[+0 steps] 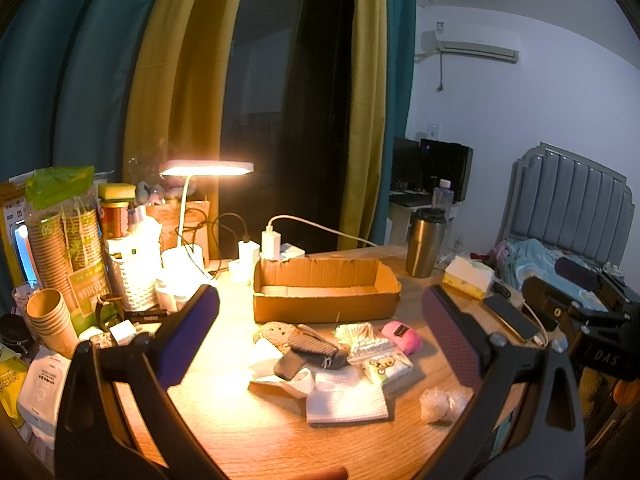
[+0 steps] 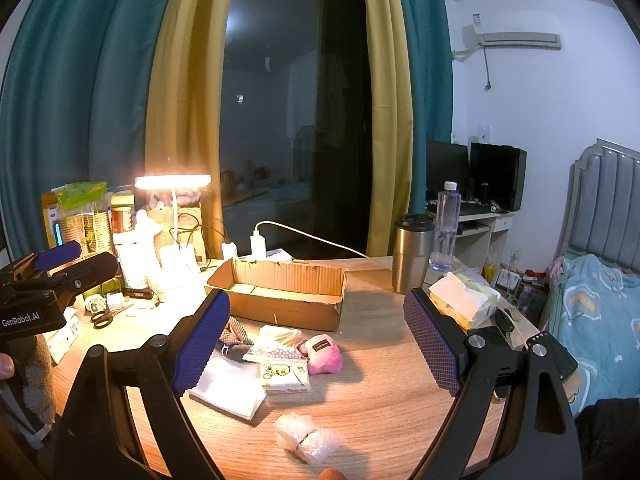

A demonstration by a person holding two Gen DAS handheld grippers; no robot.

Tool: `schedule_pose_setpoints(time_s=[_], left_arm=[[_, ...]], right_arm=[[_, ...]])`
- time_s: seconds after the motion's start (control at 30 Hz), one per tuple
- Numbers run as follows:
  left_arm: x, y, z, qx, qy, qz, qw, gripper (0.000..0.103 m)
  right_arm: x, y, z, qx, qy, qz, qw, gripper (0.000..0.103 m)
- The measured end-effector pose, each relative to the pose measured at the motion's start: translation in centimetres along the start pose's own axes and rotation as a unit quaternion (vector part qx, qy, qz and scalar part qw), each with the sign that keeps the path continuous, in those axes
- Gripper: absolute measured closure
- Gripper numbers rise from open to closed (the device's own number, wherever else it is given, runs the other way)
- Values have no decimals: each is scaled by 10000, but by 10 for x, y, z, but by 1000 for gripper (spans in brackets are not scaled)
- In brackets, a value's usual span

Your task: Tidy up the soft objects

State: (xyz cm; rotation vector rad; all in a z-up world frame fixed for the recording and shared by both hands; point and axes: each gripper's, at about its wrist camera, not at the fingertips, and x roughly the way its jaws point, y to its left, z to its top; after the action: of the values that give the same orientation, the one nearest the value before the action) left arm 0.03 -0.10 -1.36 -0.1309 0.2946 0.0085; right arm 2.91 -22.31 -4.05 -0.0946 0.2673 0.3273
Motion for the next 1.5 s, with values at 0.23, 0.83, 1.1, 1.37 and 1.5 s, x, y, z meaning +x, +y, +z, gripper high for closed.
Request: schedule_pose_setpoints(time_s=[0.23,0.83,1.1,1.37,1.5], left_arm=[[0,-1,0,7,3,6,10000,1],[17,-4,-12,81,248,-2,9997,1],[48,-11,-35,207,728,23,9971,1],[86,-20,-73,352,1406,46,9894,1],[100,-25,-89,374,1680,28,9851,1]], right_arm=[[0,0,0,5,6,1,10000,12],[6,-6,-21,33,167,-16,9999,12],[28,-14,-45,77,618,-70,9980,12],[58,-29,-80,298,1209,-48,9922,12],[70,-30,-94,312,1450,54,9889,12]])
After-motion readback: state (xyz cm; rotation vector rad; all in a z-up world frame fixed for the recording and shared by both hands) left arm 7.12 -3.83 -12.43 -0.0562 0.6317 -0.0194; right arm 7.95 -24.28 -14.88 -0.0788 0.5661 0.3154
